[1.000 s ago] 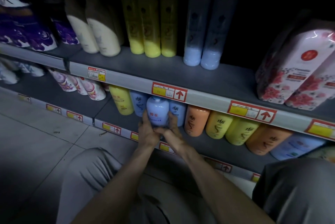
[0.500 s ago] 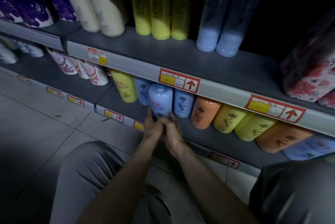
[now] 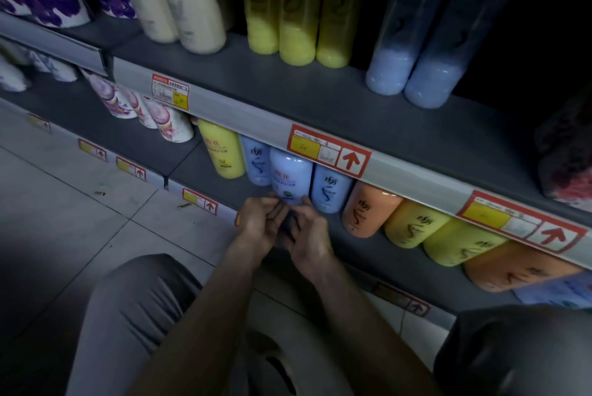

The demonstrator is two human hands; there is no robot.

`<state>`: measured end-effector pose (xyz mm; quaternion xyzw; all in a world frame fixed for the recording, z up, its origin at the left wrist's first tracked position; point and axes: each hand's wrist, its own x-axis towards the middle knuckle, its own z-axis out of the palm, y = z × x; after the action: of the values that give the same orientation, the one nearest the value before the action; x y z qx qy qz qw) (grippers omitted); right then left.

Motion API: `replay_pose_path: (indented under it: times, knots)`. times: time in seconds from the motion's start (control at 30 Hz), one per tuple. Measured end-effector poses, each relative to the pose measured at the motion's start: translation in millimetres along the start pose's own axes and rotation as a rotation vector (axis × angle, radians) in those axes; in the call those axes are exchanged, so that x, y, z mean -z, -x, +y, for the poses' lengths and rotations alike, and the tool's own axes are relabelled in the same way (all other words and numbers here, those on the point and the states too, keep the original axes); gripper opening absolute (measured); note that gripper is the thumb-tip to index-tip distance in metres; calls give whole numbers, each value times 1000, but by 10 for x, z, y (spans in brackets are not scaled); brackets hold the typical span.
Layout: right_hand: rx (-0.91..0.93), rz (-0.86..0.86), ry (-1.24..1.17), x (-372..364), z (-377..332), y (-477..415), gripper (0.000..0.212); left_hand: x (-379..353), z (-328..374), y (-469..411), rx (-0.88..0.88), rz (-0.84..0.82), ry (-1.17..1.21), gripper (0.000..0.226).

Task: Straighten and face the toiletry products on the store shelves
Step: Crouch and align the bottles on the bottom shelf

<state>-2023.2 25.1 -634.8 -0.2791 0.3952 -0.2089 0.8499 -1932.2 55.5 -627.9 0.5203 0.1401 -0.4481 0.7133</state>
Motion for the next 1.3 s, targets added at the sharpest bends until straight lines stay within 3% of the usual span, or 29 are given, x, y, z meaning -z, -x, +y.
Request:
replay_pose_path:
  times: [0.2,0.33,0.47,0.57,0.63,0.77,0.87,1.0,1.13,1.23,1.3]
  knots:
    - [-55,-32,-14,86,-102,-11,36,-111,-9,42,12,-24,15,36]
    - [-79,49,35,183,-129,73,28,-134,-30,116,14,-9,-45,28]
    - [-81,387,65,480,-135,82,20,-147,-215,177,60,29,-249,21]
    - [2,708,185,828,-114,90,19,-231,-403,285,103,-117,-356,23]
    - [80,797,251,978,-150,178,32,-317,-509,375,121,-256,-442,39]
    - [269,624,287,954,-302,416,51,-451,-621,527,-73,-454,-851,64]
    - [280,430,324,936,-418,534,44,-490,-680,561,-186,-507,-954,85]
    - [221,310,271,981,-524,711,50,-519,-686,716,-239,-512,-959,65]
    - [135,295,509,1101,-560,897,88,-370,-753,692,-275,-515,-1034,70]
    - [93,282,574,1225,-531,1002,89,-249,-809,713,-253,-521,-1095,75]
    - [83,248,595,1307,-508,1043,90,-252,-832,785,-261,-479,-1175,62]
